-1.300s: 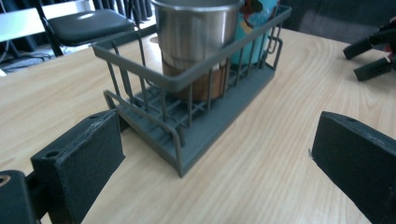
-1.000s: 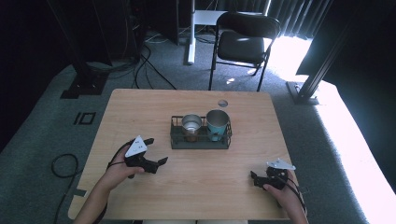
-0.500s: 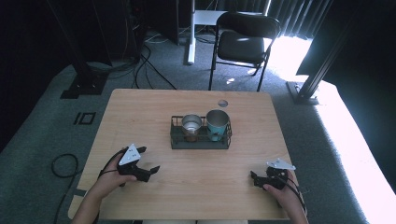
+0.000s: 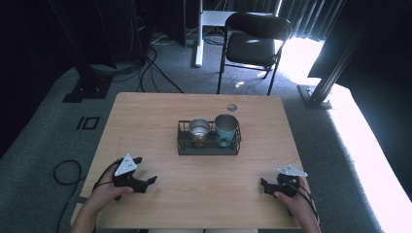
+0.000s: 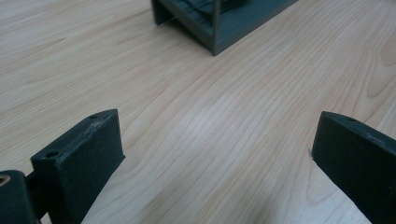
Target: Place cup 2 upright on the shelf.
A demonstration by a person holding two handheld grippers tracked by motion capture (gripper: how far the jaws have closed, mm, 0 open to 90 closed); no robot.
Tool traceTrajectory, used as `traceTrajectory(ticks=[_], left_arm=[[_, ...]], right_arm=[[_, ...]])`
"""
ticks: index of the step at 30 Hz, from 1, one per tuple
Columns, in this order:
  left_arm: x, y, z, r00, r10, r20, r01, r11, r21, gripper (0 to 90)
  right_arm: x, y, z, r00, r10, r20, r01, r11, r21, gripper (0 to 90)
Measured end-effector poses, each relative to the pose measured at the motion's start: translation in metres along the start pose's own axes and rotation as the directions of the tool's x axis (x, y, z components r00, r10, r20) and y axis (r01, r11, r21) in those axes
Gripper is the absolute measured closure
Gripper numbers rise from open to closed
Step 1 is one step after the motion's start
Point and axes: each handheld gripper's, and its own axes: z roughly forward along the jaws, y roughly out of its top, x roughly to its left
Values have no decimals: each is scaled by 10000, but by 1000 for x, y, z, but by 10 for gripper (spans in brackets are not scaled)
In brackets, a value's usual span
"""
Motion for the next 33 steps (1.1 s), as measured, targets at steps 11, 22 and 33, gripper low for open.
traceTrajectory(ticks=[11, 22, 33], left_arm=[[9, -17, -17, 9987, -448, -237, 455, 9986, 270, 27], [15, -29, -29, 9956, -522, -773, 624, 9889, 1352, 27], [15, -32, -28, 9901, -804, -1146, 1056, 9664, 2343, 25]], right_arm=[[0, 0, 0, 10000, 3, 2, -3, 10000, 3, 120], [0, 0, 0, 10000, 5, 1, -5, 10000, 0, 120], [0, 0, 0, 10000, 8, 0, -8, 10000, 1, 120]])
